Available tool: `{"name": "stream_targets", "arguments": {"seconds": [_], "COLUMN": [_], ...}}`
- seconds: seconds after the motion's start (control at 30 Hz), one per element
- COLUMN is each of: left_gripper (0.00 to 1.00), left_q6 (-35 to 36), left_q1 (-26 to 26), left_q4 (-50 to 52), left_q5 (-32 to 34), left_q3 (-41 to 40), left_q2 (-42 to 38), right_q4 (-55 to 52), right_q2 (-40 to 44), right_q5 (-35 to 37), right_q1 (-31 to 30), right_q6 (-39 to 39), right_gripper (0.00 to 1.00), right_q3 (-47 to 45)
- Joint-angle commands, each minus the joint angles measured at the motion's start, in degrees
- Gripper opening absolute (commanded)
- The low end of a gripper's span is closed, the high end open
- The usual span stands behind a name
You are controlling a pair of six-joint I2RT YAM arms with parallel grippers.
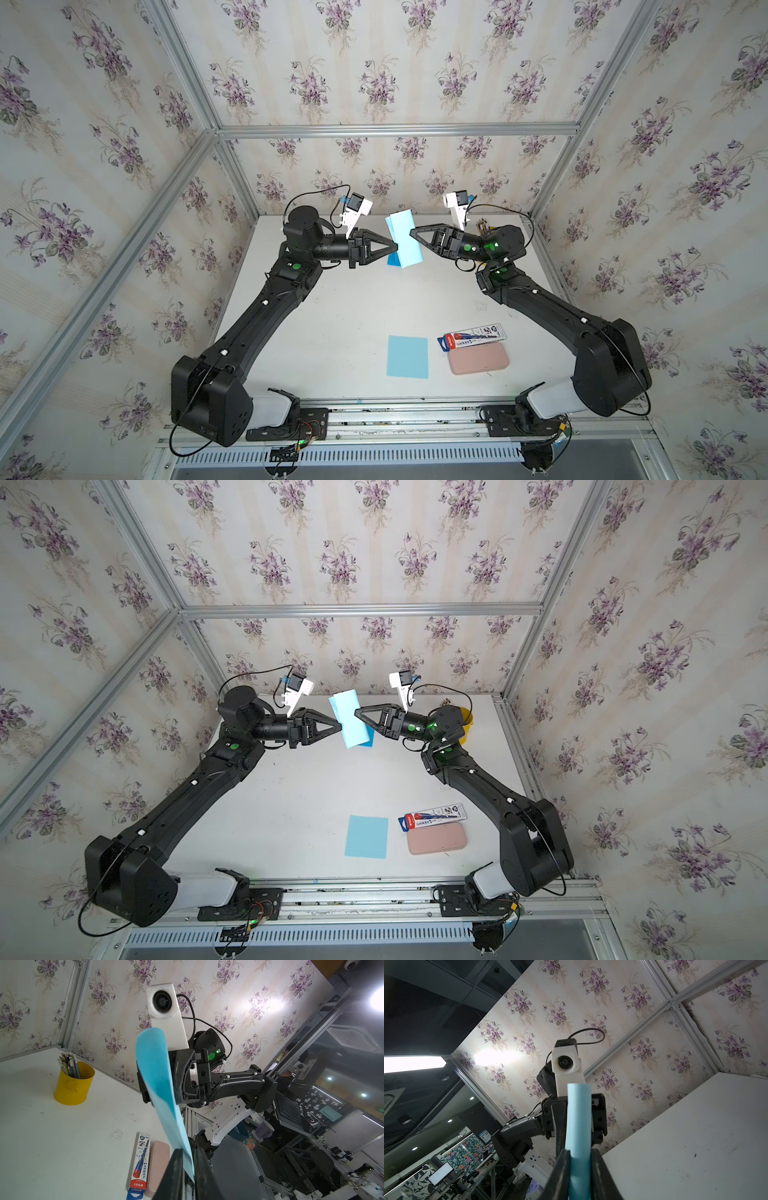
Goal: Fold the square paper along the opposite sides
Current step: Fold the paper.
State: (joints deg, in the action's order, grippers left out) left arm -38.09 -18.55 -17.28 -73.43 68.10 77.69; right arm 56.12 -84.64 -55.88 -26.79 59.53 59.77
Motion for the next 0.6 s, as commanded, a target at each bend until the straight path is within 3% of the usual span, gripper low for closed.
{"name": "stream_targets", "arguments": {"seconds": [0.0,0.57], "left_gripper": [0.16,0.17], "left_q6": [0.3,5.3], "left_q1": [0.0,-0.1], "left_q4": [-0.2,8.4], "left_q5": [0.0,0.9], "left_q3": [0.7,2.3], "left_q2": [0.1,-0.3], "right_q4": [-2.2,-9.1], "right_q2": [0.6,2.5], "right_q5": [0.6,1.1], "right_q1": [-0.4,-0.7], "right_q6": [-3.6,-10.0], "right_gripper": [0.23,0.23], "right_q3": [0.2,0.5]}}
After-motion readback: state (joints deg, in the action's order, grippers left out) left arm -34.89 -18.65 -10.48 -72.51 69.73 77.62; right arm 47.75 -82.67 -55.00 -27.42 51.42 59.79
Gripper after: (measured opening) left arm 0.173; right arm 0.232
